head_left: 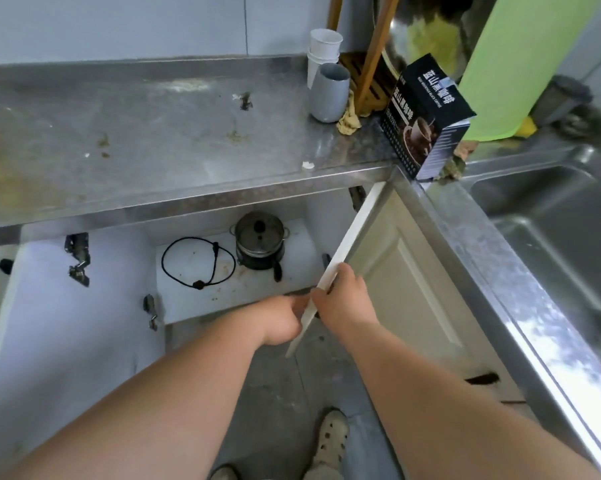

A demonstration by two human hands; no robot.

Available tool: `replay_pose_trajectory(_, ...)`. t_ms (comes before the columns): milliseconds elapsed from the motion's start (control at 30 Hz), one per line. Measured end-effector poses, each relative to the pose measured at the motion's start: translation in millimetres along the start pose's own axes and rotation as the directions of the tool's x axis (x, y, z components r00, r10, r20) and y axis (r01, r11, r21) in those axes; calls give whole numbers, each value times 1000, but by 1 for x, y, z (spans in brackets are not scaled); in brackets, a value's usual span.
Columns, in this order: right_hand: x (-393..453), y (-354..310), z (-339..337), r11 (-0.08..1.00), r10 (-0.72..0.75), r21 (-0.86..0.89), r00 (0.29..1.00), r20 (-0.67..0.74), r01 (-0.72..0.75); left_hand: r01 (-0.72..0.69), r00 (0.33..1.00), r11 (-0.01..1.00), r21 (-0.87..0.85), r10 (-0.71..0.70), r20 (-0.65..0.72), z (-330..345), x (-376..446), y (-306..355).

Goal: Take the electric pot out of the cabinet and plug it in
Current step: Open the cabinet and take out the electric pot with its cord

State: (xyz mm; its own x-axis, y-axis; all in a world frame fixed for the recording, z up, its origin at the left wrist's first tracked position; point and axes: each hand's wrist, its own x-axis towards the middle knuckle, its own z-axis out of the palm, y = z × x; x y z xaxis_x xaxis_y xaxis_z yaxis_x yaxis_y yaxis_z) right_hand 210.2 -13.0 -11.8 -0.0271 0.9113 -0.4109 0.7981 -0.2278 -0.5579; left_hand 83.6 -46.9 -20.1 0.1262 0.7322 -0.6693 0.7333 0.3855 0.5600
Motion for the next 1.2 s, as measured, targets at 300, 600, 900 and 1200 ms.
replay_pose_trajectory(300, -15, 45, -45, 541, -354, -678, 866, 354, 498, -40, 998, 997, -71, 44, 53, 61, 9, 47)
replay_pose_trajectory(600, -10, 87, -84, 586, -247, -676, 893, 377, 447, 42, 998, 957, -289, -27, 56, 86, 6, 76)
replay_pose_trajectory(900, -7, 106, -105, 478, -155, -809, 939, 306, 343, 72, 995, 911, -406, -96, -38, 82, -6, 83)
replay_pose_trajectory(1200, -3, 116, -115, 347, -221, -886, 945, 241, 307, 122, 985, 872, -474, -167, -53, 72, -14, 74)
